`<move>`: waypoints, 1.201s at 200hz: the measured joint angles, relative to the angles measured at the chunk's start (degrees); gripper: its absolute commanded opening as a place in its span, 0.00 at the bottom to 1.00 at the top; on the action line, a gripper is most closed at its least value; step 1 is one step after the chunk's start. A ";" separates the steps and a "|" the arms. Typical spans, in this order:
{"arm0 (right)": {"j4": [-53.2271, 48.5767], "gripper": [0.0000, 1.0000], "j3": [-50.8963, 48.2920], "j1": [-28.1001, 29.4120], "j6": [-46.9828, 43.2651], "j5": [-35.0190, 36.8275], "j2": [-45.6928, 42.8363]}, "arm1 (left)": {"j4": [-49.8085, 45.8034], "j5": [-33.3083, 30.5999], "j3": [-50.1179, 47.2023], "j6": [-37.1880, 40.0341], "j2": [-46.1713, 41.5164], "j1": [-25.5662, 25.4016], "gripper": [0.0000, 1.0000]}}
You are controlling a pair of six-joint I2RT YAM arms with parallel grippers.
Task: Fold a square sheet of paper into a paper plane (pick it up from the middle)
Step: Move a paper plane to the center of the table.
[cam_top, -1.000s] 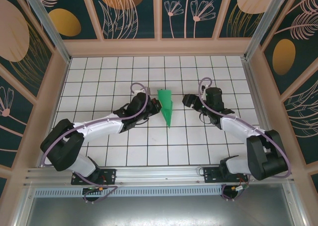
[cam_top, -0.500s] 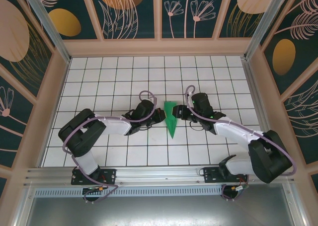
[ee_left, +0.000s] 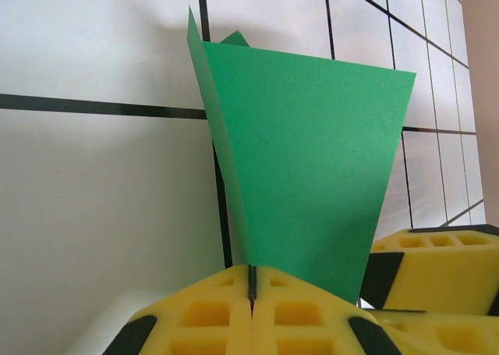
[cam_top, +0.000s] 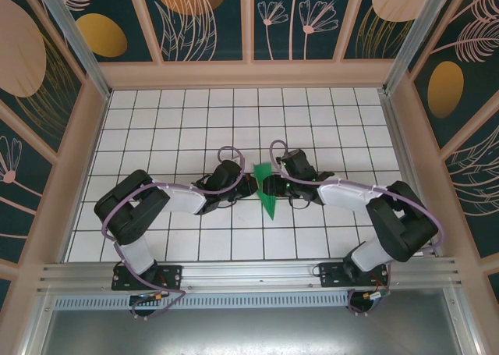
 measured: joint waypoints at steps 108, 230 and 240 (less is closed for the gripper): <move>-3.37 0.49 1.27 3.76 2.56 0.07 1.90 | 0.00 0.00 0.00 0.02 0.02 0.00 0.00; -6.73 0.27 3.28 5.05 8.22 6.62 2.80 | -0.02 0.00 0.00 0.02 0.13 0.00 0.00; -6.71 0.26 3.72 5.05 8.31 6.88 3.13 | -0.02 0.02 0.00 0.02 0.13 0.00 0.00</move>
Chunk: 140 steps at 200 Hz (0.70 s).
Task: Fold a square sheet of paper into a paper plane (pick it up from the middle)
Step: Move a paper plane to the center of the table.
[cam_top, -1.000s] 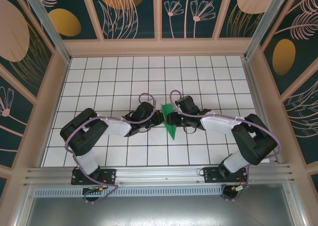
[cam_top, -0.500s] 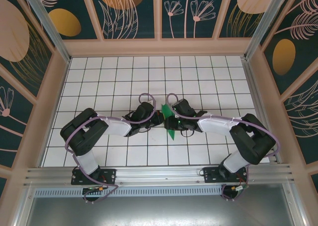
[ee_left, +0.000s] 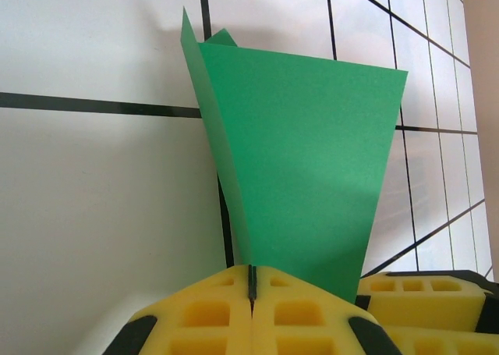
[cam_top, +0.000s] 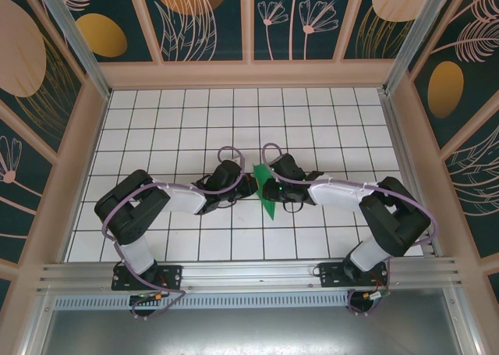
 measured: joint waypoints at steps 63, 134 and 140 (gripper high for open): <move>-0.07 0.14 1.05 0.04 1.07 1.11 2.51 | 0.00 0.00 0.00 0.00 0.00 0.00 0.01; -5.92 0.07 4.00 0.31 -0.22 7.37 2.54 | -5.25 -4.02 0.00 0.26 -7.58 1.07 0.75; -6.47 0.07 4.46 0.17 -0.57 8.15 2.54 | -6.12 -4.90 0.00 0.35 -9.18 1.55 0.79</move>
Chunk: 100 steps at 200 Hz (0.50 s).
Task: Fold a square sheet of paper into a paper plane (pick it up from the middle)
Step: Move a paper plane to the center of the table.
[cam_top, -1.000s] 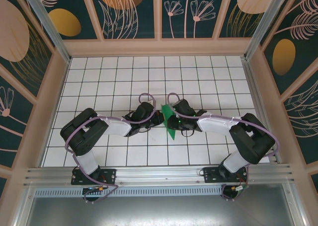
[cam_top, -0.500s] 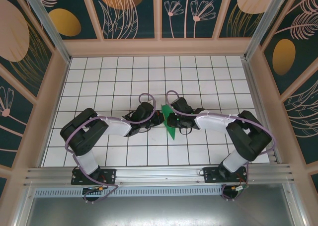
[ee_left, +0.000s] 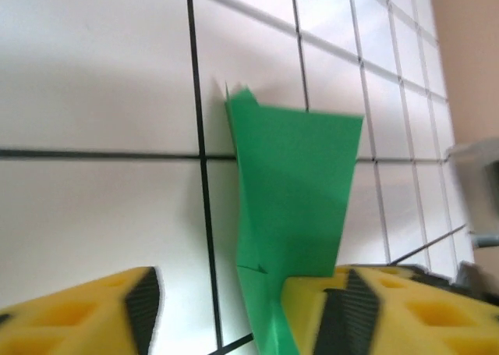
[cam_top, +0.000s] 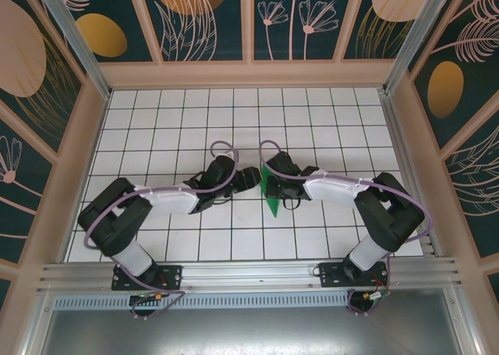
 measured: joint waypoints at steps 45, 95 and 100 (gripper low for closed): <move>-2.10 0.14 2.71 -1.40 -0.96 2.71 2.56 | -7.65 -7.80 -0.02 -0.94 -6.19 3.69 0.99; -3.30 0.16 4.74 -1.64 -1.42 4.48 6.14 | -15.52 -13.42 -0.35 -1.60 -7.19 4.61 0.98; -3.41 0.14 5.01 -1.66 -1.42 4.61 6.29 | -15.89 -13.66 -0.39 -1.66 -7.23 4.66 0.98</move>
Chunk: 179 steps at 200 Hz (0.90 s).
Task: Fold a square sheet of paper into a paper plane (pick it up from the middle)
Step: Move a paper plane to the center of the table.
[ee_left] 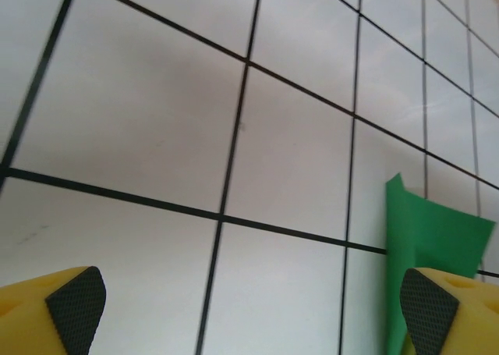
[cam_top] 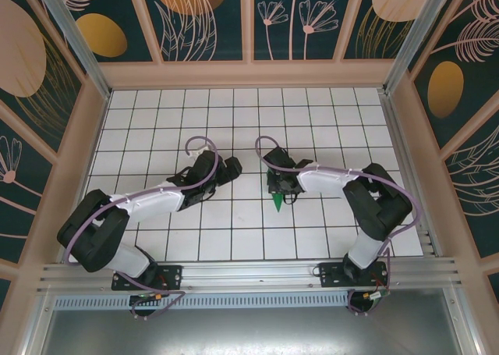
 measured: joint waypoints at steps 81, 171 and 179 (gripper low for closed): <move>-2.21 0.05 5.86 -1.18 -0.76 2.82 2.95 | -4.68 -2.95 -0.52 0.00 -1.33 1.31 0.99; -2.38 0.13 28.76 -9.81 -12.31 4.26 21.64 | -8.74 -4.09 -0.59 0.50 -3.08 2.19 0.99; -2.54 0.13 29.51 -9.79 -12.57 4.26 22.64 | -8.87 -4.04 -0.59 0.55 -3.08 2.19 0.99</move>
